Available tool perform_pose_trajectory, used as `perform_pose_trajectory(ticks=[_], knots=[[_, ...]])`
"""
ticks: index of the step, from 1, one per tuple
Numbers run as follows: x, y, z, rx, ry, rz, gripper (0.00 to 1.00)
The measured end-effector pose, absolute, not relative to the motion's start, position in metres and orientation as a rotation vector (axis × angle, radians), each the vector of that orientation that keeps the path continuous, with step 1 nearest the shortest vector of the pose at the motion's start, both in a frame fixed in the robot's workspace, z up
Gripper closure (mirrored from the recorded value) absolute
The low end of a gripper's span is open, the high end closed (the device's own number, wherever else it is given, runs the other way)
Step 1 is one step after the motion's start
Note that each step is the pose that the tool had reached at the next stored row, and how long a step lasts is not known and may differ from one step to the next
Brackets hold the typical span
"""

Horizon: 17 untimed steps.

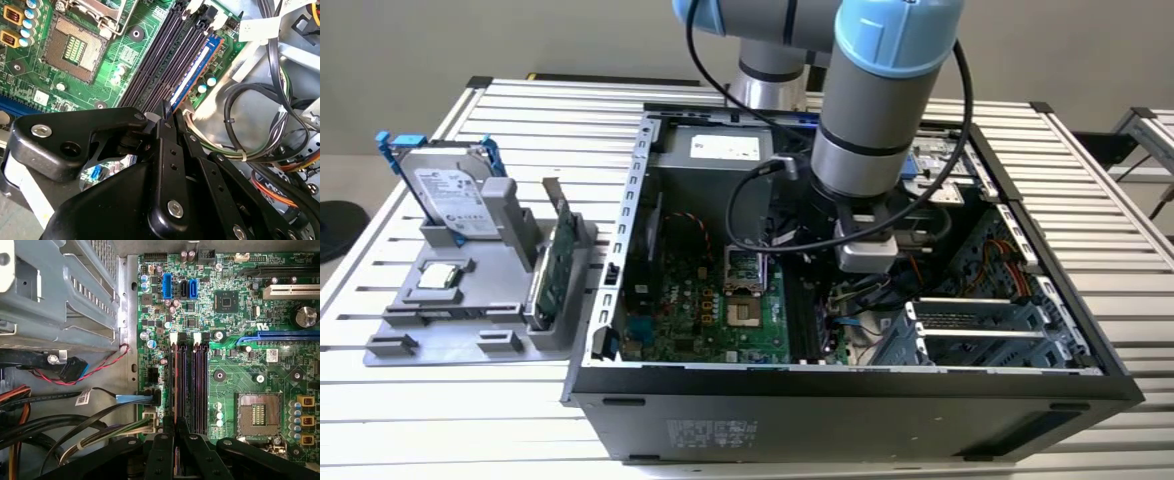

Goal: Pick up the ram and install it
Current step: 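Insert the ram into the slot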

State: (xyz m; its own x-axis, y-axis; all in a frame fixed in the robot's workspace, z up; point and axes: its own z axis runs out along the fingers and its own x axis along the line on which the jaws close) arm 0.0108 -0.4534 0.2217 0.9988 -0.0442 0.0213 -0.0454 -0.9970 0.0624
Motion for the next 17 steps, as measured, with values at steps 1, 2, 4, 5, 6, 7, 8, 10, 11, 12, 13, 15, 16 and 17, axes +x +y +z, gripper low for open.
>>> perform_pose_trajectory(ticks=[1, 2, 4, 5, 6, 7, 8, 10, 11, 12, 13, 15, 16, 17], knots=[[0.0108, -0.4534, 0.2211, 3.078, -0.069, 0.031, 1.00], [0.0108, -0.4534, 0.2207, 3.078, -0.069, 0.031, 1.00], [0.0108, -0.4532, 0.2203, 3.077, -0.069, 0.031, 1.00], [0.0108, -0.4531, 0.2201, 3.078, -0.069, 0.031, 1.00], [0.0108, -0.4530, 0.2200, 3.078, -0.069, 0.031, 1.00], [0.0108, -0.4529, 0.2198, 3.078, -0.069, 0.031, 1.00], [0.0108, -0.4528, 0.2197, 3.078, -0.069, 0.031, 1.00], [0.0108, -0.4526, 0.2194, 3.078, -0.069, 0.031, 1.00], [0.0108, -0.4525, 0.2192, 3.078, -0.069, 0.031, 1.00], [0.0108, -0.4524, 0.2190, 3.078, -0.069, 0.031, 1.00], [0.0108, -0.4523, 0.2188, 3.078, -0.069, 0.031, 1.00], [0.0108, -0.4522, 0.2186, 3.078, -0.069, 0.031, 1.00], [0.0108, -0.4520, 0.2185, 3.078, -0.069, 0.031, 1.00], [0.0108, -0.4521, 0.2185, 3.078, -0.069, 0.031, 1.00]])
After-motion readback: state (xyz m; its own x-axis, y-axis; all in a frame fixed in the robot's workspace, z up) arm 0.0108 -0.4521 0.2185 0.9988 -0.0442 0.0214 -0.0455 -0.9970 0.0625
